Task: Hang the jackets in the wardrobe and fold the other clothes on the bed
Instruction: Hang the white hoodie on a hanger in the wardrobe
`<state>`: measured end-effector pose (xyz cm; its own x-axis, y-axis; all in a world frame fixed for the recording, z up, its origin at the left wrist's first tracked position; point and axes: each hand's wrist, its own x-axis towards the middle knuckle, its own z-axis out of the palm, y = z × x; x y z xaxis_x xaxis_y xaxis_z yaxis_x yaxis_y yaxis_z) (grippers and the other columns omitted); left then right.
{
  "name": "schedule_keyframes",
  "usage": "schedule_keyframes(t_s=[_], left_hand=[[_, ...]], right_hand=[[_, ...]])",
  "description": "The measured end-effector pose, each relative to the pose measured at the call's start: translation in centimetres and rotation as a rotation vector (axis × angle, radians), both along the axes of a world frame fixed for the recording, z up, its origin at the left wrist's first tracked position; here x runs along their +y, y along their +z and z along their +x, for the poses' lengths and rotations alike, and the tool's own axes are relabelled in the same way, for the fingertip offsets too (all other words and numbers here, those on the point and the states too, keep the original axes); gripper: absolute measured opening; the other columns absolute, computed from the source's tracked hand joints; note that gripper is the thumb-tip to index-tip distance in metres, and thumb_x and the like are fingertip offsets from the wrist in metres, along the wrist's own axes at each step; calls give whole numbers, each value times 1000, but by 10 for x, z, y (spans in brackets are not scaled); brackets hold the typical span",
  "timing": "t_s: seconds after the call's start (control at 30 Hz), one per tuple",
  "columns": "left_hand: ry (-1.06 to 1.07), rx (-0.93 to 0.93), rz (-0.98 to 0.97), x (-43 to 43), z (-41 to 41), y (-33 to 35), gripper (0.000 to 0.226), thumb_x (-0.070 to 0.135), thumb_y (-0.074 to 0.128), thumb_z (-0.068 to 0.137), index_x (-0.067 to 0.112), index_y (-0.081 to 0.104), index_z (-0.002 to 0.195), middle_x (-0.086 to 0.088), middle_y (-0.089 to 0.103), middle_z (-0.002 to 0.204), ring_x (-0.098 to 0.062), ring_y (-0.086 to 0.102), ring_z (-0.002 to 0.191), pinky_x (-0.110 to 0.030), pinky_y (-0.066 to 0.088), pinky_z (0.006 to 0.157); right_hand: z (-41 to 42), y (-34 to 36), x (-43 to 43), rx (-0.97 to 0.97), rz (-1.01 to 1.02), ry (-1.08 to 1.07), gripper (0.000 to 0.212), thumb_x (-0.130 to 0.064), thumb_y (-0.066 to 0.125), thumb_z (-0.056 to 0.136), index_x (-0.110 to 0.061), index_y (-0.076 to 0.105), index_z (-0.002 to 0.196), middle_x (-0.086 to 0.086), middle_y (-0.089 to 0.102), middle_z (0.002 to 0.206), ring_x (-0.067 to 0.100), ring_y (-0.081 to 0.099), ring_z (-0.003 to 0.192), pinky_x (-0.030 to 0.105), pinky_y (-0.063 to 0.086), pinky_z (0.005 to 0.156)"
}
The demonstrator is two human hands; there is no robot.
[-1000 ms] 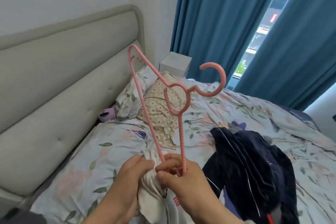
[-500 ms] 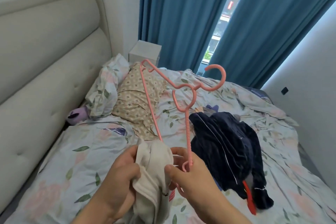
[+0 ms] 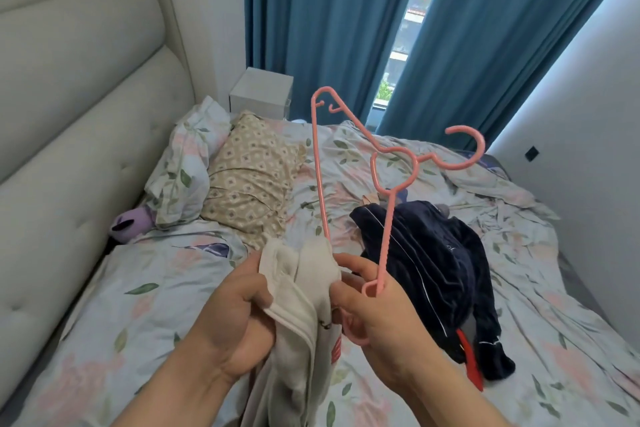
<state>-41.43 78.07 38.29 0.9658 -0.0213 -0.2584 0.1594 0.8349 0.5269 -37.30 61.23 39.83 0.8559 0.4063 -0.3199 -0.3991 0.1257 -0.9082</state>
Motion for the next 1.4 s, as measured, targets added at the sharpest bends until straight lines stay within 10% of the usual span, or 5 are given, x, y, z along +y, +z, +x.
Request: schedule_keyframes(t_s=[0.2,0.57,1.13,1.27,1.4], left_hand=[[-11,-27,148,7,8,8,59,-12,37,53,0,73,98,-28,68,111,-38,69,99,-39,59,71],[133,93,445,17,43,11,48,-21,31,73,-2,63,105,-20,63,98,-33,57,92,-42,48,81],[153,24,330,-30,64,10,31,-19,48,79,-6,66,100,-25,66,90,-32,67,78,-36,57,69],[74,-50,276,-30,66,10,63,-7,41,52,-16,58,113,-35,62,113,-53,54,106,-46,34,89],[-51,-213,529,-36,59,13,50,-19,53,67,5,73,106,-26,69,110,-38,66,107,-41,56,90]], right_hand=[[18,3,-10,67,30,-120,20,14,55,88,-5,57,80,13,57,62,21,54,52,28,47,49],[56,14,-22,-79,-37,-106,19,10,55,93,-6,59,83,12,65,67,21,57,57,29,51,55],[29,-1,-3,-281,-320,-35,23,-10,78,81,-26,71,97,-19,62,60,-2,56,59,13,46,60],[40,1,-1,-277,-237,-146,39,-4,83,75,-23,65,104,-16,73,87,0,68,78,13,51,67],[45,1,-6,-205,-127,-130,46,-10,83,76,-19,66,118,6,75,102,20,72,93,31,58,77]])
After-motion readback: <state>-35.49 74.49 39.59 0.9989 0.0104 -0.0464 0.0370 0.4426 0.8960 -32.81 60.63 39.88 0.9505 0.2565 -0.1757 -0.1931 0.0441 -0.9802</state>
